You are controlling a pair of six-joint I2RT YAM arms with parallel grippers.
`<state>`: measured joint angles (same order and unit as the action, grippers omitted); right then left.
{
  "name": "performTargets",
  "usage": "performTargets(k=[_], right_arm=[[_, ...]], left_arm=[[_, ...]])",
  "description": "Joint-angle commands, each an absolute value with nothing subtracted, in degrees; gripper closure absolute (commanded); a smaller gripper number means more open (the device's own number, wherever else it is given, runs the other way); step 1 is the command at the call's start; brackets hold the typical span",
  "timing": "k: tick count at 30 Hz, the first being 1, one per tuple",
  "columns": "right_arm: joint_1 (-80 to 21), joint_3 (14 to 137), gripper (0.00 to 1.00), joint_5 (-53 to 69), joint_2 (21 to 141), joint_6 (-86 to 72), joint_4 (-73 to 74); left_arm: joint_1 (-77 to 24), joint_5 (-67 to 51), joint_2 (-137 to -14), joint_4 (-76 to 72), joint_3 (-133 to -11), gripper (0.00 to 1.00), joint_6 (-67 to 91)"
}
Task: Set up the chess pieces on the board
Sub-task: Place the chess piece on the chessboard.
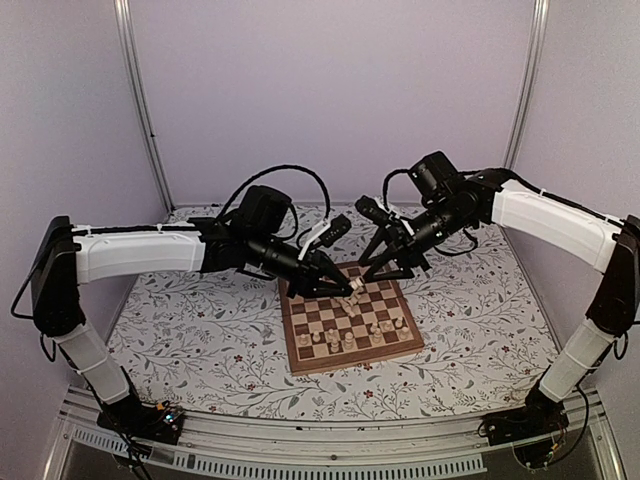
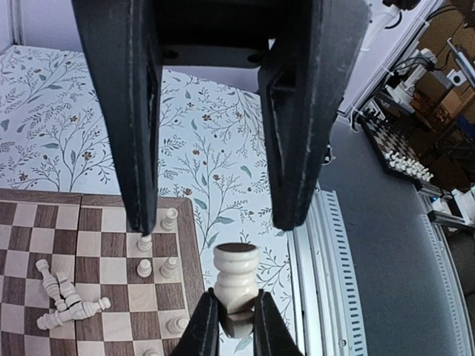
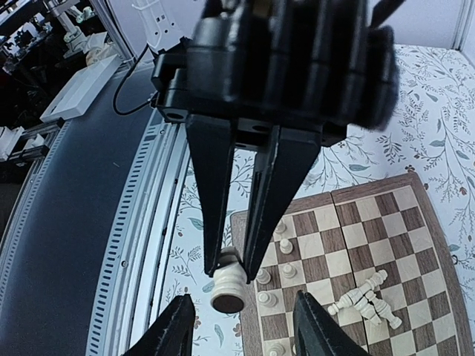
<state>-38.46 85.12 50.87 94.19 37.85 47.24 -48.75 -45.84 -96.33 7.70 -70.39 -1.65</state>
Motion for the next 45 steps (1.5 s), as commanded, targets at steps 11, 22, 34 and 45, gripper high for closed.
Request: performTargets(k=[11, 22, 34, 45], right_arm=[[-41.65, 86.04, 0.69, 51.43, 97.64, 38.46, 49.87], [-35.61, 85.98, 0.97, 61.19, 97.91, 31.59, 45.21], [-28.03, 80.03, 0.97, 93.15, 97.21, 16.59, 31.54], [-27.76, 76.20, 0.97, 95.21, 95.20, 8.91, 24.09]], left_arm=[[-49.48, -45.27, -94.22, 6.38, -69.87, 0.97, -1.60], [-49.93, -37.87, -89.79, 1.46, -66.83, 0.74, -0.18], [-60.63, -2.51, -79.39, -48.43, -44.43, 0.47, -2.26], [-61.61, -7.40, -89.77, -52.86, -52.12, 0.51, 4.03]])
